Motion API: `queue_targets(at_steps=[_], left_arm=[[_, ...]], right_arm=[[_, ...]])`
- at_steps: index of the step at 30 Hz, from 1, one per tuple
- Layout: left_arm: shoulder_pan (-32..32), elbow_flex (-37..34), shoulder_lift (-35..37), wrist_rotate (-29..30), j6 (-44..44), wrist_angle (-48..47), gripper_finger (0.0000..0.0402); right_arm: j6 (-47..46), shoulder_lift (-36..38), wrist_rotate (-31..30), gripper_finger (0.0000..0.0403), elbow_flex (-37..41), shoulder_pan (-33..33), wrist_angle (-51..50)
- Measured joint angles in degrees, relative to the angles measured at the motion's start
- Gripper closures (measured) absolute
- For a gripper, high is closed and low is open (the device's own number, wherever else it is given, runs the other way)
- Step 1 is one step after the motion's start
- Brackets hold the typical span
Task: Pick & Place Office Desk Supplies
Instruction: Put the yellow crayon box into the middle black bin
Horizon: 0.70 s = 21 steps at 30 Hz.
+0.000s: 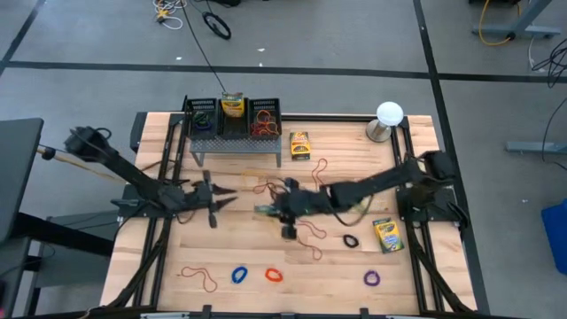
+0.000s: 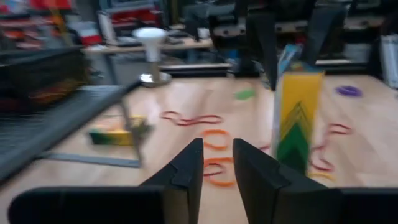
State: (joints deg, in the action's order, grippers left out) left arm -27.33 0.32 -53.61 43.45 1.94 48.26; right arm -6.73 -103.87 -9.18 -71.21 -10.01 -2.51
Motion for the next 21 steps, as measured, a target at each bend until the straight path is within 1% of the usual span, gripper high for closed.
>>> queue_targets(at_steps=[1,3,6,11,15,21], left_arm=[[0.0,0.12,1.83,1.66,0.26,-1.81,0.0314],[0.02,0.12,5.55,4.0,1.86,-6.44,0.0319],[0.08,0.17,8.69,4.6,4.28,-6.27,0.0323],[0.44,0.18,11.5,4.18,5.51,-6.87,0.0324],[0.41,0.17,11.68,4.32,5.16,-7.99,0.0324],[0.42,0.17,11.51,4.1,4.58,-8.2,0.0324]], right_arm=[[1.1,-1.3,0.45,0.0295,-0.73,1.46,0.33],[2.6,-4.07,4.62,0.0295,-2.35,4.11,4.23],[4.37,-8.57,8.45,0.0295,-5.03,7.1,4.56],[5.85,-13.41,11.71,0.0294,-8.64,10.19,5.11],[6.79,-15.53,11.96,0.0294,-9.32,10.72,4.01],[7.21,-15.78,12.27,0.0293,-9.09,10.44,4.49]])
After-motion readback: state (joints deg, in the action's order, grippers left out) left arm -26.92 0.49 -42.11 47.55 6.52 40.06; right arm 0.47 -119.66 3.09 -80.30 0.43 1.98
